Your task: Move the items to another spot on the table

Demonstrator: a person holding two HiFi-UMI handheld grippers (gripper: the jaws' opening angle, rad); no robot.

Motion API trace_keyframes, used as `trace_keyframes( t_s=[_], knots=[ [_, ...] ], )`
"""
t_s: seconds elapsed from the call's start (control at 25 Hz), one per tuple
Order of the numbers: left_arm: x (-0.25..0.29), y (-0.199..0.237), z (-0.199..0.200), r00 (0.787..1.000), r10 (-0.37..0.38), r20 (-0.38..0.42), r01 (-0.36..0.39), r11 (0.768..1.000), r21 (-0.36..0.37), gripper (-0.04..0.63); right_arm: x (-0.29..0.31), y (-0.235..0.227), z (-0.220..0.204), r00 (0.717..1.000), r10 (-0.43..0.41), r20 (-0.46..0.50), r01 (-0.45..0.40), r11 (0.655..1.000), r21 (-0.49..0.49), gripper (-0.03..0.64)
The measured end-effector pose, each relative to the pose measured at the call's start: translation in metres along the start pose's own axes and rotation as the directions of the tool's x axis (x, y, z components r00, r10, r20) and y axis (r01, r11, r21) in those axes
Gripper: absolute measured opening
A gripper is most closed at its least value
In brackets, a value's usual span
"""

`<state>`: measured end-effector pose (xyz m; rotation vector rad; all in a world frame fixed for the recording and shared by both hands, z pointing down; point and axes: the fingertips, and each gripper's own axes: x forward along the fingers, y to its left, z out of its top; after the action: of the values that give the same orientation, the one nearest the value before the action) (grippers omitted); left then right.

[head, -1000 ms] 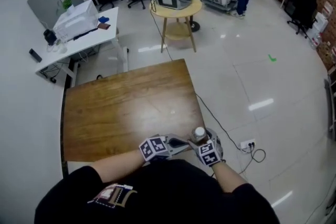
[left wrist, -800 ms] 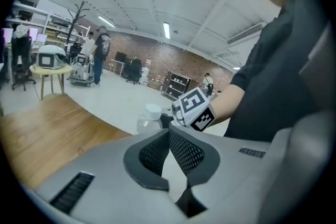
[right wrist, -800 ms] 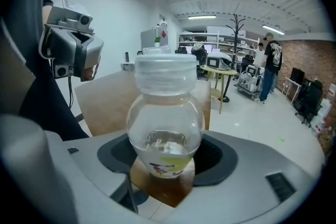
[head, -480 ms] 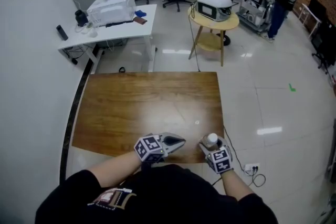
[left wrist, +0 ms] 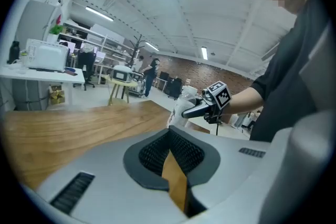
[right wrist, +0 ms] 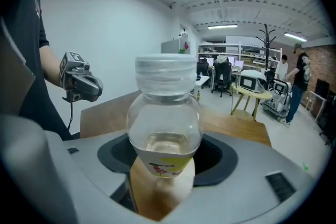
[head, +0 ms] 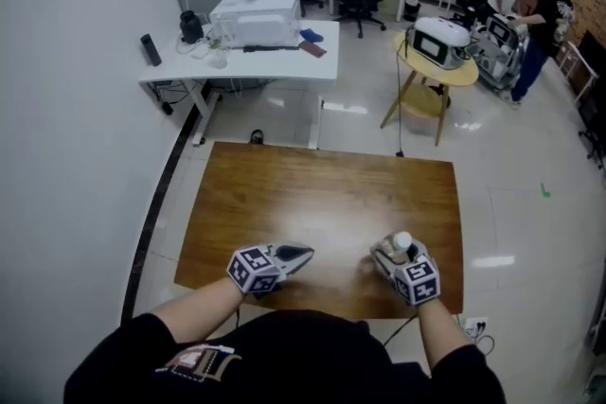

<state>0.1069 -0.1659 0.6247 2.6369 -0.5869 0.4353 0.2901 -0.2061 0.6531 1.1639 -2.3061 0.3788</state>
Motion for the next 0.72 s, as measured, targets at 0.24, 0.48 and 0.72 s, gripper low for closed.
trace_keyframes(
  t_s=[0.24, 0.48, 0.72],
  knots=[
    [-0.082, 0.078, -0.010, 0.985, 0.163, 0.061, -0.158, 0.984, -0.081, -0.008, 0.081, 0.045, 0.066, 0.996, 0.084, 0.008, -0.083, 0.995, -0.062, 0.299],
    [-0.141, 0.129, -0.005, 0.940, 0.310, 0.139, -0.289, 0.945, -0.151, -0.008, 0.157, 0.090, 0.122, 0.977, 0.209, 0.032, -0.202, 0.968, -0.150, 0.299],
    [-0.215, 0.177, -0.023, 0.915, 0.371, 0.156, -0.341, 0.920, -0.192, -0.008, 0.240, 0.137, 0.166, 0.970, 0.242, 0.019, -0.238, 0.963, -0.124, 0.299]
  ],
)
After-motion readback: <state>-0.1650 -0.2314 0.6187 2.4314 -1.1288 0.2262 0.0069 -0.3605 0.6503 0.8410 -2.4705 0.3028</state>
